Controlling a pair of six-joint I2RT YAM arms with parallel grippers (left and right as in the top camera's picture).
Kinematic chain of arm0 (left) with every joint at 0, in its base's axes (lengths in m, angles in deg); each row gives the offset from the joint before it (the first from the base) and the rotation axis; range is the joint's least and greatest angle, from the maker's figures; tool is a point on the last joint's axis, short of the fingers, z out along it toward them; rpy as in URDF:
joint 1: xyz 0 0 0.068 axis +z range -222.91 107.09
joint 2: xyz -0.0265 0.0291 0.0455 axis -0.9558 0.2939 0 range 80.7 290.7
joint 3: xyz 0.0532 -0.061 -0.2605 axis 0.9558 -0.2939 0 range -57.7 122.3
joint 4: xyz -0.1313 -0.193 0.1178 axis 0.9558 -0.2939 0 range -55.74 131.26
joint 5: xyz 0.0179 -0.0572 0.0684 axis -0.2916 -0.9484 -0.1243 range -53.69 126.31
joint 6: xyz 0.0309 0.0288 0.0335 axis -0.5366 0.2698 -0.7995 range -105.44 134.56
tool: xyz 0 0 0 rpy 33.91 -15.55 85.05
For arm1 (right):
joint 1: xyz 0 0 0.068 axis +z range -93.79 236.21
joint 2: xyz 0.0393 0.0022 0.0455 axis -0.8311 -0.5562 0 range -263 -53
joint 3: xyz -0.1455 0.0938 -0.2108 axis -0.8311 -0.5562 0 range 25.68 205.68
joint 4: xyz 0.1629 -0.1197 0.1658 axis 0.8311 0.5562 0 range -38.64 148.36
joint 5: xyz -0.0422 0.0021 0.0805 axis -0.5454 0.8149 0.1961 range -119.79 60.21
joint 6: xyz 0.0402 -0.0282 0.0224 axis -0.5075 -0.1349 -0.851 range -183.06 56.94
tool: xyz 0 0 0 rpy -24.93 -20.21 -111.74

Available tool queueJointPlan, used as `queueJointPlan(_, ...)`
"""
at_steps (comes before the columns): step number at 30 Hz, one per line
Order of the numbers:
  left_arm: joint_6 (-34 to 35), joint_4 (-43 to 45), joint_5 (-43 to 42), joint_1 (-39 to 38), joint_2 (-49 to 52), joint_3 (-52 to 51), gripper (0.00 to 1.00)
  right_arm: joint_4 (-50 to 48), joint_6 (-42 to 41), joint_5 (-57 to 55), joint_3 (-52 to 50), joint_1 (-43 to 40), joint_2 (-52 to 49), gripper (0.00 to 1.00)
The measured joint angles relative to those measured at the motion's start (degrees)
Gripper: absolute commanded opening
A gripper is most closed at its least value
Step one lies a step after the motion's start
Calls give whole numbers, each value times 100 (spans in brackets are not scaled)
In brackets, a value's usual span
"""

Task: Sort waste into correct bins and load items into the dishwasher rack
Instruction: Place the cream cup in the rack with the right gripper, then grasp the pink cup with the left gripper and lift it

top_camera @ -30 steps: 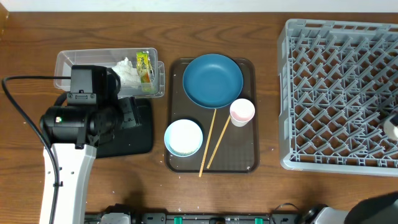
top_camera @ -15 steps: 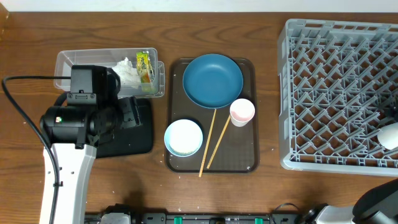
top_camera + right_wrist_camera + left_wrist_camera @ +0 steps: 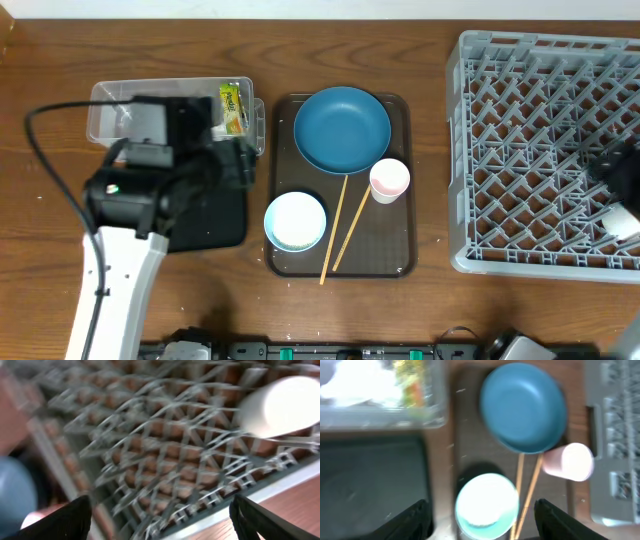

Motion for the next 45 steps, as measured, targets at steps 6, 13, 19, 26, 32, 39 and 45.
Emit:
queueJointPlan(6,-2,782,-142,-1043,763,0,70,479,173,74,28,1104,437,87)
queueJointPlan(13,2,1742,-166,-2065,2105,0,70,772,234,-275,28,1650,407,88)
queueJointPlan(19,7,2197,-170,-2527,3134,0,69,791,249,-378,26,1652,407,88)
queueJointPlan(26,197,2317,-197,-2632,3838,0,31,800,267,-417,28,1652,407,88)
queueJointPlan(32,315,2208,-348,-2621,3821,0,6,804,267,-426,26,1652,407,88)
queueJointPlan(39,492,1926,-1320,-2166,3285,0,6,809,297,-457,28,1652,407,91)
queueJointPlan(45,623,2234,-3539,-1191,2551,0,6,782,1456,918,26,1652,404,92)
